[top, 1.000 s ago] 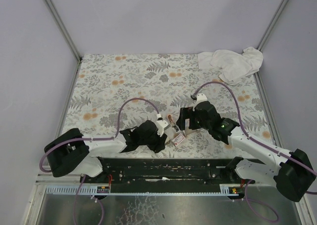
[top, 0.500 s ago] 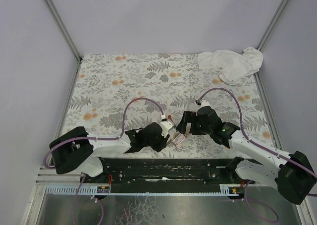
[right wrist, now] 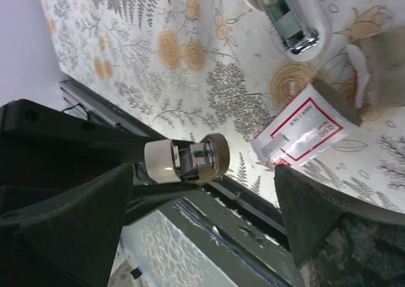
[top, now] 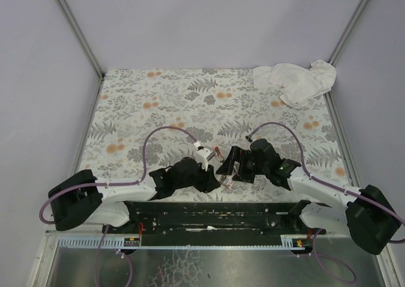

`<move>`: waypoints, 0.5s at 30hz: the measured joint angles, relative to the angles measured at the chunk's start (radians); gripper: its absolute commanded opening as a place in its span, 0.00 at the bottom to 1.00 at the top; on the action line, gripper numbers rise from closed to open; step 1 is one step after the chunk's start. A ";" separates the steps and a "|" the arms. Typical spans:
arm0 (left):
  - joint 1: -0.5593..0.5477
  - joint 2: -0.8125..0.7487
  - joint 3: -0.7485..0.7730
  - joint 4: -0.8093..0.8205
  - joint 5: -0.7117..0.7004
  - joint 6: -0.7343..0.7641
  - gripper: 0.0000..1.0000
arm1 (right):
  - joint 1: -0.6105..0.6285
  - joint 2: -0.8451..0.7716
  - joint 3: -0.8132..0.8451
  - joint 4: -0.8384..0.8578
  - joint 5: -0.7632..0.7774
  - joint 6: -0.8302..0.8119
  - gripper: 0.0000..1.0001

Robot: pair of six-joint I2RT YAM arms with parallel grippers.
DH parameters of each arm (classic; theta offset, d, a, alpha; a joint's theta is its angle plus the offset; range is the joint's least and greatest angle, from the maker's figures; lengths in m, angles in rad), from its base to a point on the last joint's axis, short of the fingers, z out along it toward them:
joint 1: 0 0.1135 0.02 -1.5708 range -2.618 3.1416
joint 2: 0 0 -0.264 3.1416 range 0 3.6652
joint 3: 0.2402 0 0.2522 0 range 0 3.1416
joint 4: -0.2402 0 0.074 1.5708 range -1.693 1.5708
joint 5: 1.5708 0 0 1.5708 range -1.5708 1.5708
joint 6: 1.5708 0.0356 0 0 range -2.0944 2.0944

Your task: Load the staples into the stapler

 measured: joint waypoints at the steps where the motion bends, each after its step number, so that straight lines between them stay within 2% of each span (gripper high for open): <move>1: 0.000 -0.008 0.000 0.010 0.002 -0.008 0.00 | 0.000 0.006 0.000 0.011 -0.013 0.013 1.00; 7: 0.000 -0.026 0.000 0.025 0.006 -0.030 0.00 | 0.000 0.055 0.000 0.078 -0.077 0.069 1.00; 10: 0.000 -0.042 0.000 0.028 0.005 -0.041 0.00 | 0.002 0.072 0.000 0.096 -0.104 0.086 0.94; 12: 0.000 -0.049 0.000 0.033 0.005 -0.045 0.00 | 0.005 0.080 0.000 0.114 -0.121 0.097 0.81; 14: 0.000 -0.054 0.000 0.039 0.005 -0.051 0.00 | 0.009 0.086 0.000 0.132 -0.135 0.109 0.56; 15: 0.000 -0.055 -0.001 0.043 0.005 -0.053 0.00 | 0.013 0.089 0.000 0.138 -0.142 0.113 0.41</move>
